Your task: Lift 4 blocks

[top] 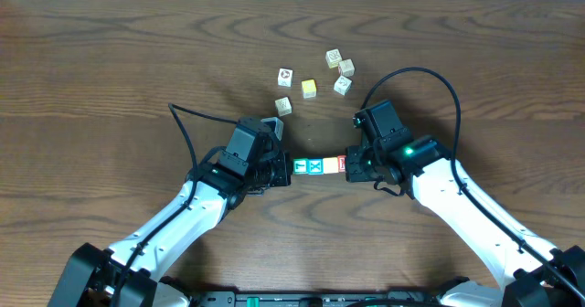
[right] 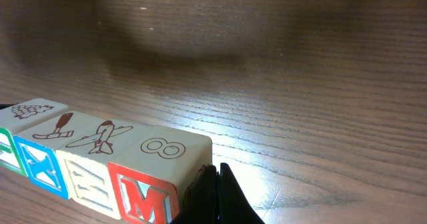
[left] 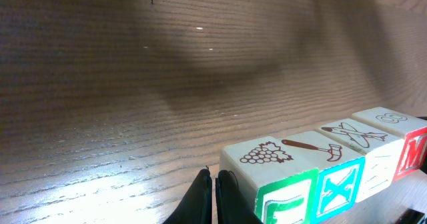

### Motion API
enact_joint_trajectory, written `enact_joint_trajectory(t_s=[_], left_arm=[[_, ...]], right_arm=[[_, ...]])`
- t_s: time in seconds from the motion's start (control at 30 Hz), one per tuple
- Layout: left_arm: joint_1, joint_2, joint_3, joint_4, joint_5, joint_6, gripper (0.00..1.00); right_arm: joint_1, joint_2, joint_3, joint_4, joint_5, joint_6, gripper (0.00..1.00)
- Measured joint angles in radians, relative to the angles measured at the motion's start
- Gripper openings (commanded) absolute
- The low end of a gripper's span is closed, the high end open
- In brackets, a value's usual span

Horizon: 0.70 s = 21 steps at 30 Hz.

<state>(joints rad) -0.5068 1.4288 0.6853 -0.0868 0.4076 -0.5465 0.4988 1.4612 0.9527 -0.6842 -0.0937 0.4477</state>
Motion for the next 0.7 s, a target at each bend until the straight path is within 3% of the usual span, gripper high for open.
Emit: enact_joint_trajectory(t_s=[0.7], left_arm=[[0.000,-0.032,0.019,0.000,0.000,-0.003,0.07]], right_arm=[[0.000,0.000,0.000,-0.002,0.027,0.001,0.01]])
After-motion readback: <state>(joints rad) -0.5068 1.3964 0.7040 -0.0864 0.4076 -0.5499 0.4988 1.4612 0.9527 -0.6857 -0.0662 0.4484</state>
